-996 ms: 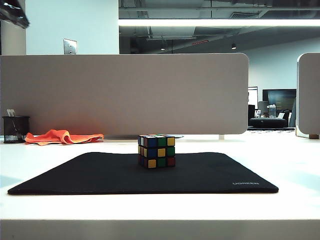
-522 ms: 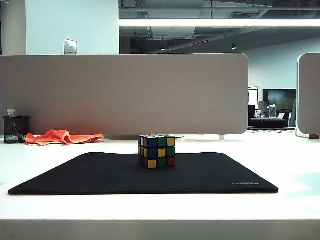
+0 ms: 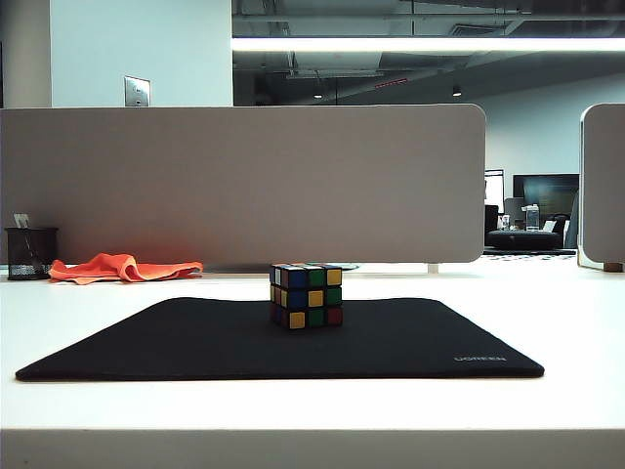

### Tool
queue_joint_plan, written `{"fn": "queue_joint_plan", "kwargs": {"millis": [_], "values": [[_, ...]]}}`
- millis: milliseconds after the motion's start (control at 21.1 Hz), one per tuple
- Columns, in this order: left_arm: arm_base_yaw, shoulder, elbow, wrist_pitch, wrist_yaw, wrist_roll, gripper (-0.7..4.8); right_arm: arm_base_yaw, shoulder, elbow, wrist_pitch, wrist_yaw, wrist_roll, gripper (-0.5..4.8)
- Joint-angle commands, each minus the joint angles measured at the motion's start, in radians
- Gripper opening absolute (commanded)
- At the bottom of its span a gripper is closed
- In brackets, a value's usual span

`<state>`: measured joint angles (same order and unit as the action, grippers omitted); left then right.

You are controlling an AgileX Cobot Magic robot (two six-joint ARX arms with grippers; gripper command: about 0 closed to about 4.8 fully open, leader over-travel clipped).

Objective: Pick up the cube on the right side of the mouse pad, then place it in the center of the mouse pad.

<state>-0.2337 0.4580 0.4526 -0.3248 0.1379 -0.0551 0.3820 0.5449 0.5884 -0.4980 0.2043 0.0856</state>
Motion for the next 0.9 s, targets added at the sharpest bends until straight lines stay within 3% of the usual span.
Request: {"fn": "queue_joint_plan", "kwargs": {"millis": [47,95,427,569,901], "values": [[0.001,0.004,-0.051,0.027,-0.007,-0.057,-0.01,0.0,-0.002,-0.052,0.009,-0.009,0.053,0.32],[0.001,0.004,-0.072,0.04,-0.016,-0.085,-0.02,0.0,-0.003,-0.083,0.033,-0.016,0.069,0.32],[0.0,-0.135,-0.172,0.106,-0.048,-0.049,-0.02,0.002,-0.198,-0.25,0.233,-0.019,0.068,0.3],[0.0,-0.198,-0.198,0.108,-0.046,-0.049,-0.03,0.001,-0.283,-0.298,0.233,-0.015,0.067,-0.03],[0.0,-0.297,-0.246,0.106,-0.029,-0.051,-0.03,0.001,-0.407,-0.41,0.234,0.003,0.045,-0.01]]}}
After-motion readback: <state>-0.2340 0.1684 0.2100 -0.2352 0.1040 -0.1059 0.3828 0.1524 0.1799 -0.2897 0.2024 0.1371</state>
